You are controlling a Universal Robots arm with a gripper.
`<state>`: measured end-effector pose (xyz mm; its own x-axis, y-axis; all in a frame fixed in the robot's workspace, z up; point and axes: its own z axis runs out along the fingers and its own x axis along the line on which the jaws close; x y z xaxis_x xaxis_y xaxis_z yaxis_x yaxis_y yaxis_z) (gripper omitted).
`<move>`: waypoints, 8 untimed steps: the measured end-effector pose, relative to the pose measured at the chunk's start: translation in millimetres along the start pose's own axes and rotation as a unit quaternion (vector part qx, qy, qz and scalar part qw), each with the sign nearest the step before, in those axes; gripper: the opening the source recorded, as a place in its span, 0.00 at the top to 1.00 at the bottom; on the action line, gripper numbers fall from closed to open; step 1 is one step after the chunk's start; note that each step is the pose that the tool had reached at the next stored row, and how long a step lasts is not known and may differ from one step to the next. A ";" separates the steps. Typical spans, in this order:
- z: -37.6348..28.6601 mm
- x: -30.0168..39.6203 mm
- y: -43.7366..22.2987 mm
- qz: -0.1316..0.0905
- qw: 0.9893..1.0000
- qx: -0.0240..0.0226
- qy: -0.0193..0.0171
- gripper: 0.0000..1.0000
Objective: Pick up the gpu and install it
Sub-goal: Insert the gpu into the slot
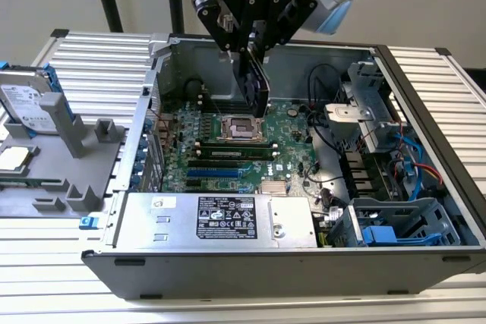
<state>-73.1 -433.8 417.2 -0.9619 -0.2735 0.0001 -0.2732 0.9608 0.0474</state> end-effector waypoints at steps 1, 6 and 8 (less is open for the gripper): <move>0.0 0.0 0.0 -0.003 1.000 0.000 0.000 1.00; 0.0 0.0 0.0 -0.018 1.000 0.000 0.001 1.00; 0.0 0.0 0.0 -0.023 1.000 0.000 0.001 1.00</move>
<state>-73.1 -433.8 417.2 -0.9480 -0.3183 0.0000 -0.3179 0.9469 0.0474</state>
